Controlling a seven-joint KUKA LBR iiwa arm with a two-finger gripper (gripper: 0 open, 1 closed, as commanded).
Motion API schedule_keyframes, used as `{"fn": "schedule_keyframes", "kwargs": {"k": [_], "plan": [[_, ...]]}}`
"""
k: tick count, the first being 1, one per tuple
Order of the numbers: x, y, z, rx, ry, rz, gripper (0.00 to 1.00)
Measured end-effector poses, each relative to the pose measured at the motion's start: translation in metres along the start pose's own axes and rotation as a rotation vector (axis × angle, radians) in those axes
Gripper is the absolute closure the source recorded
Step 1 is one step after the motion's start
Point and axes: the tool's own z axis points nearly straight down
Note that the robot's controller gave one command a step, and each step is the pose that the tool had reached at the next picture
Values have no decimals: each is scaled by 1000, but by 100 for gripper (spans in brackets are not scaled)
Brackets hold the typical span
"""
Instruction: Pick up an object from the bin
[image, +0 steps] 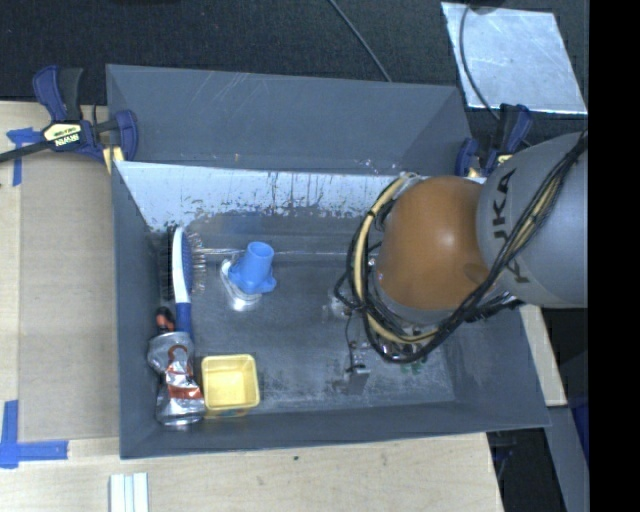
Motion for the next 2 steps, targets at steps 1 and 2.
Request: {"fn": "schedule_keyframes", "kwargs": {"k": [1,2], "plan": [[-2,0,-4,0,-8,2,0],[0,105,72,-1,-7,-38,0]]}}
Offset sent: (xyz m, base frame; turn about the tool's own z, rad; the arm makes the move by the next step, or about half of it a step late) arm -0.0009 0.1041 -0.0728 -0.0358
